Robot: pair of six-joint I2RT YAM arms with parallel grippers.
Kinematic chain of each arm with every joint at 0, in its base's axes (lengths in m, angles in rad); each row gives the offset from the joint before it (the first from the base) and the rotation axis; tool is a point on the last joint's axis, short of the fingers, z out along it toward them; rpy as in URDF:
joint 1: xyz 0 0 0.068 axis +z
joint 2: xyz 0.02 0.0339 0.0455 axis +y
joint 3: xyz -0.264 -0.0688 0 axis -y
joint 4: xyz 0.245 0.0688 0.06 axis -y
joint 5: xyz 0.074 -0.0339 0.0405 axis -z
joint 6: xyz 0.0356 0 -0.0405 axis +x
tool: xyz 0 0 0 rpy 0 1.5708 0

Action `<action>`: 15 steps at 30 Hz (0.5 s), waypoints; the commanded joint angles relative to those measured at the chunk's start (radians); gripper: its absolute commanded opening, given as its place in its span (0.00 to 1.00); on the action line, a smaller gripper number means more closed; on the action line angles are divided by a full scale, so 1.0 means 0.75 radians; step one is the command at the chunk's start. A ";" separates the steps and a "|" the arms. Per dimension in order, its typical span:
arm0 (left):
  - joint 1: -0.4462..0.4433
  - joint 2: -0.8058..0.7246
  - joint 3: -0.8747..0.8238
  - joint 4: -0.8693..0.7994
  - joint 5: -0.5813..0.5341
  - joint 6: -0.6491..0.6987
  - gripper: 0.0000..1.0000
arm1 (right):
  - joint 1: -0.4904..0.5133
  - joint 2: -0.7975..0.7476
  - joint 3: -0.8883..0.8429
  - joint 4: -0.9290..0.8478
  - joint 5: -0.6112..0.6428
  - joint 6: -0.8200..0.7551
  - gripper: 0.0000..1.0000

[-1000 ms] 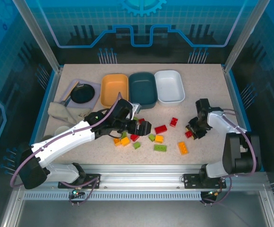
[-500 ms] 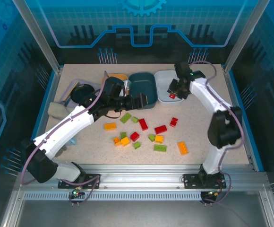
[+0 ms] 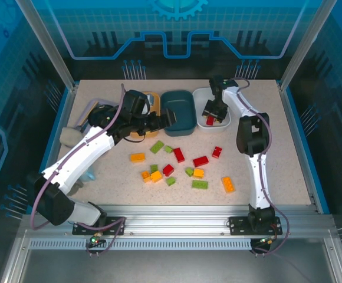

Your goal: Sort the legos into containers by color

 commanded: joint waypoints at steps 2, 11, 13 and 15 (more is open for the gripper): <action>0.008 -0.042 -0.029 -0.155 -0.051 0.024 0.96 | 0.012 -0.081 0.089 -0.090 -0.011 -0.036 0.66; 0.007 0.009 -0.168 -0.339 -0.052 0.072 0.87 | 0.148 -0.654 -0.303 0.136 0.135 -0.090 0.66; 0.006 0.028 -0.219 -0.296 -0.044 0.090 0.84 | 0.199 -0.830 -0.514 0.280 0.133 -0.113 0.65; 0.005 0.049 -0.258 -0.252 -0.054 0.143 0.80 | 0.262 -0.989 -0.731 0.415 0.119 -0.145 0.65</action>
